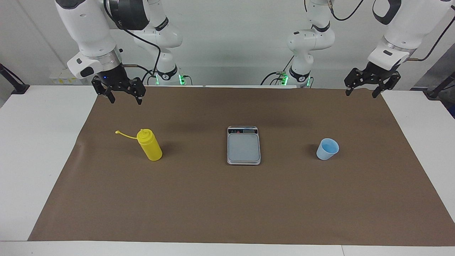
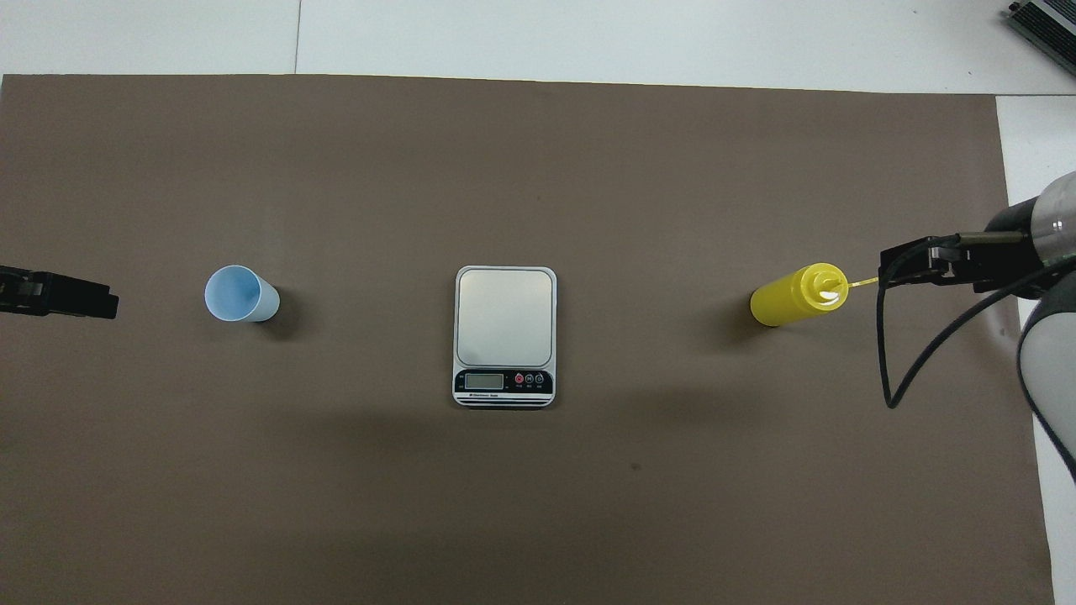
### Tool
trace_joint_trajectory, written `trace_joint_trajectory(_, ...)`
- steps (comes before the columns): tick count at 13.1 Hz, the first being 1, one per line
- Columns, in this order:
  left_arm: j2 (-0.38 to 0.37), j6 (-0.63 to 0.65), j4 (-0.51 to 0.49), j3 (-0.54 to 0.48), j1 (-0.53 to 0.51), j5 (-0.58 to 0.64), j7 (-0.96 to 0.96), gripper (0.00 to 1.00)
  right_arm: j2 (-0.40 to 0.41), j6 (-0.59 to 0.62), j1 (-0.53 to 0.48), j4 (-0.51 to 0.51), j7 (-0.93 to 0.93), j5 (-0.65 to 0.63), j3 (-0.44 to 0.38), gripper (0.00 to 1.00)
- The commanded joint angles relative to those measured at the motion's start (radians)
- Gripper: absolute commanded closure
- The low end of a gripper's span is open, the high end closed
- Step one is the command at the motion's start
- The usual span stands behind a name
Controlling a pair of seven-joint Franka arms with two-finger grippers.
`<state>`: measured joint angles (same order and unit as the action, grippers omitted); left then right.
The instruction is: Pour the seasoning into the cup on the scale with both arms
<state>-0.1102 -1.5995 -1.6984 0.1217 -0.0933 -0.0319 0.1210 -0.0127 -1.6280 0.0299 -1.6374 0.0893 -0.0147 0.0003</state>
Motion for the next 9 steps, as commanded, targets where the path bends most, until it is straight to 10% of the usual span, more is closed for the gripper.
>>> trace_joint_trajectory(1, -0.005, 0.004, -0.009, 0.003, -0.009, -0.016, -0.003, 0.0, -0.023, -0.019, -0.013, -0.028, -0.016, 0.016, 0.004, 0.0)
trace_joint_trajectory(9, -0.003, -0.097, -0.062, 0.001, -0.006, -0.016, -0.03, 0.0, -0.023, -0.019, -0.013, -0.025, -0.016, 0.016, 0.004, 0.0)
